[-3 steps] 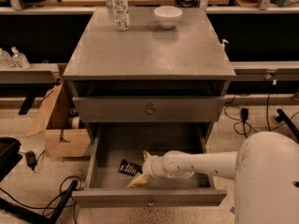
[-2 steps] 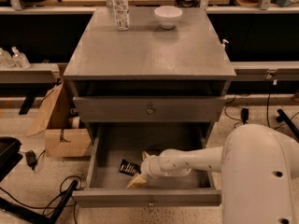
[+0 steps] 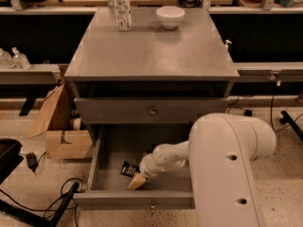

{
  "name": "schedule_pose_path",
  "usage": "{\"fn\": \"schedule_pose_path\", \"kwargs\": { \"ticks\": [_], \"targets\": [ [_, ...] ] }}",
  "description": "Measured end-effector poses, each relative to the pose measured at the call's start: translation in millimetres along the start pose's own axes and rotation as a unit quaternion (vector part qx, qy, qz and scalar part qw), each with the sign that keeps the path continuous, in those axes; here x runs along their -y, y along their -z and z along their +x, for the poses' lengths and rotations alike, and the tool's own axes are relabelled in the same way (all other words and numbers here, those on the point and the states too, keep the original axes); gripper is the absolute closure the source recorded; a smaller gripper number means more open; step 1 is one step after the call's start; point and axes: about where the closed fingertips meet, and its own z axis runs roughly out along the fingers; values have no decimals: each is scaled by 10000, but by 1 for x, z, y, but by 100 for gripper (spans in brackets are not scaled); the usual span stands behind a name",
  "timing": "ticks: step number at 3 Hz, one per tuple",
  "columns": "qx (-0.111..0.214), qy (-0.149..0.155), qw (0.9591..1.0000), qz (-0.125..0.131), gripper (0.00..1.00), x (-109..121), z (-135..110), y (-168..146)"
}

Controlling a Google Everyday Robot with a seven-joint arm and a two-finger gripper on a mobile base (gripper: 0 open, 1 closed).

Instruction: Pick rxbar chocolate from middle drawer and place on counter

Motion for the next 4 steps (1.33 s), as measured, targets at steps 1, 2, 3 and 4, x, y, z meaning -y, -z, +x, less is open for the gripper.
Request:
{"fn": "schedule_pose_path", "kwargs": {
  "ticks": [1,2,3,4],
  "targets": [
    [0,0,10000,0,46,0,-3,4],
    [0,1,10000,0,70,0,-7,11],
    [0,1,10000,0,93,0,-11,17],
    [0,1,10000,-1,100,0,-12,17]
  ]
}}
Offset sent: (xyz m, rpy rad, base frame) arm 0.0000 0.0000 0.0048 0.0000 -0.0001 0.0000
